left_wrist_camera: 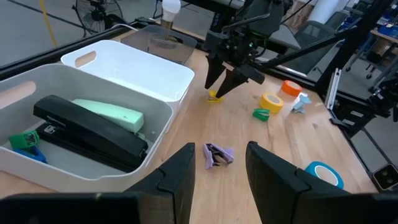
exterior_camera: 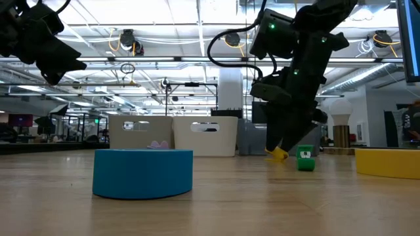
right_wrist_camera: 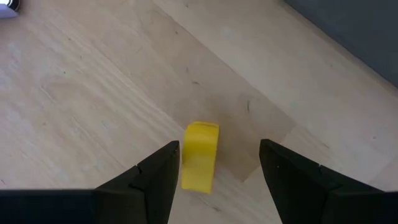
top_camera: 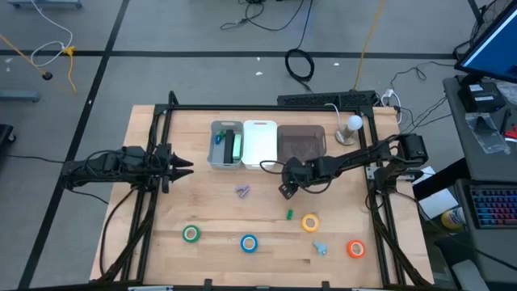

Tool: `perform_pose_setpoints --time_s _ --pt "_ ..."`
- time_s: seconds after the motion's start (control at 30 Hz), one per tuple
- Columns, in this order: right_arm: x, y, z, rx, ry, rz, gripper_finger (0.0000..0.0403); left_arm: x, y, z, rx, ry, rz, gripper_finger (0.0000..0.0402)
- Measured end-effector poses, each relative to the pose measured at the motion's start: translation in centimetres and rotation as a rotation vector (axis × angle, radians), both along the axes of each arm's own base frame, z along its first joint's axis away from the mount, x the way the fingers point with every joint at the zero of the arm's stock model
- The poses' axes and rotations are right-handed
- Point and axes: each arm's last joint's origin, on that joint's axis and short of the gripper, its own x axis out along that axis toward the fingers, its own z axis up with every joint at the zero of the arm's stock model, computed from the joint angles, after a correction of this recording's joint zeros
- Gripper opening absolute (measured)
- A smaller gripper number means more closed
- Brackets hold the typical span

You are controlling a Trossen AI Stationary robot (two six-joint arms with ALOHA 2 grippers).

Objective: Pick and place Stapler, Stapler remover, tape
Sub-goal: Put the yellow stapler into the gray bin

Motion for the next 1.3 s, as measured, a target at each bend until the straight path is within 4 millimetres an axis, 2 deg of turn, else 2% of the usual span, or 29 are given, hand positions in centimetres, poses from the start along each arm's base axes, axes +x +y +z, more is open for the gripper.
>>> perform_pose_setpoints --time_s 0.2,0.63,1.07,1.3 --pt "-0.9 0.0 -1.0 0.016 0.033 -0.026 0.0215 0.0 0.0 0.0 0.006 0.000 -0.002 0.0141" --pt "-1.0 -0.1 -1.1 0.034 0.030 -0.044 0.0207 0.0 0.0 0.0 -0.001 -0.001 -0.001 0.0141" --pt "-0.9 -0.1 -1.2 0.062 0.007 -0.103 0.0106 0.0 0.0 0.0 -0.008 -0.001 0.000 0.0141" --pt "-0.6 0.2 -1.1 0.165 -0.024 -0.105 0.0066 0.0 0.0 0.0 -0.033 -0.003 0.007 0.0141"
